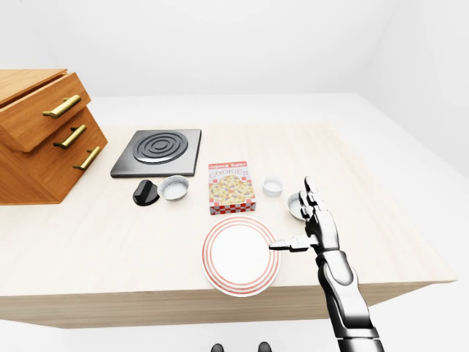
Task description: Pick the akita bowl next to the plate and place it on the plate.
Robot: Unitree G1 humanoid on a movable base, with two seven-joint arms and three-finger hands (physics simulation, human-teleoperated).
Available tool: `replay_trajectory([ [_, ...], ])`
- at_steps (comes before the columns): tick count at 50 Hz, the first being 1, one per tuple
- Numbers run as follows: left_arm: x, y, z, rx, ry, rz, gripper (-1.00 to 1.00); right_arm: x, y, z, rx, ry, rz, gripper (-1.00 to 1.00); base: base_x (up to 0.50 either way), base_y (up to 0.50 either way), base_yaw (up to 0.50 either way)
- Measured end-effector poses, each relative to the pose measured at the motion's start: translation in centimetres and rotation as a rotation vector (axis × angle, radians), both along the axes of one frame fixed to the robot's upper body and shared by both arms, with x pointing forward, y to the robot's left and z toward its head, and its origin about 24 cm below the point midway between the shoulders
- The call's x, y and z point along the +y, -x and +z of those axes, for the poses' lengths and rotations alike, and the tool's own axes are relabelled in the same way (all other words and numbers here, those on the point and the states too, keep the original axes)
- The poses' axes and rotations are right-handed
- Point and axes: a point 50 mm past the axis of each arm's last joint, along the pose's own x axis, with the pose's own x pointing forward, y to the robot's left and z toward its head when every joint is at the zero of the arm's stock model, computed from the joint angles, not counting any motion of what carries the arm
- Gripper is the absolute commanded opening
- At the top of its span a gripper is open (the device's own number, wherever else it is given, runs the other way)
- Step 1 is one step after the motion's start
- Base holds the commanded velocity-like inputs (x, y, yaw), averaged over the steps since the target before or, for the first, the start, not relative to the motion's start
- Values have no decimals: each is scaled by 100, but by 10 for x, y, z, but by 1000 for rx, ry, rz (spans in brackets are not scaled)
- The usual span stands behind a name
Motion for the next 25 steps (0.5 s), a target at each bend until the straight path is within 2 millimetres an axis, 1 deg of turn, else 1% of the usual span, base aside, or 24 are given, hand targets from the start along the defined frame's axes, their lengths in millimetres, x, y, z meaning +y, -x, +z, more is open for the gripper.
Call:
replay_trajectory([
  [3,11,1,-23,73,48,63,100,0,0,0,-1,4,-4,100,0,0,0],
  [8,39,-8,-76,259,199,144,100,-1,-2,-1,-1,13,-13,100,0,0,0],
  [11,51,-10,-104,350,280,168,100,-2,-3,-2,0,17,-18,100,0,0,0],
  [17,67,-10,-151,506,414,199,100,-3,-4,-4,5,31,-27,100,0,0,0],
  [25,80,-11,-202,669,561,202,100,-3,-4,-7,10,50,-35,100,0,0,0],
])
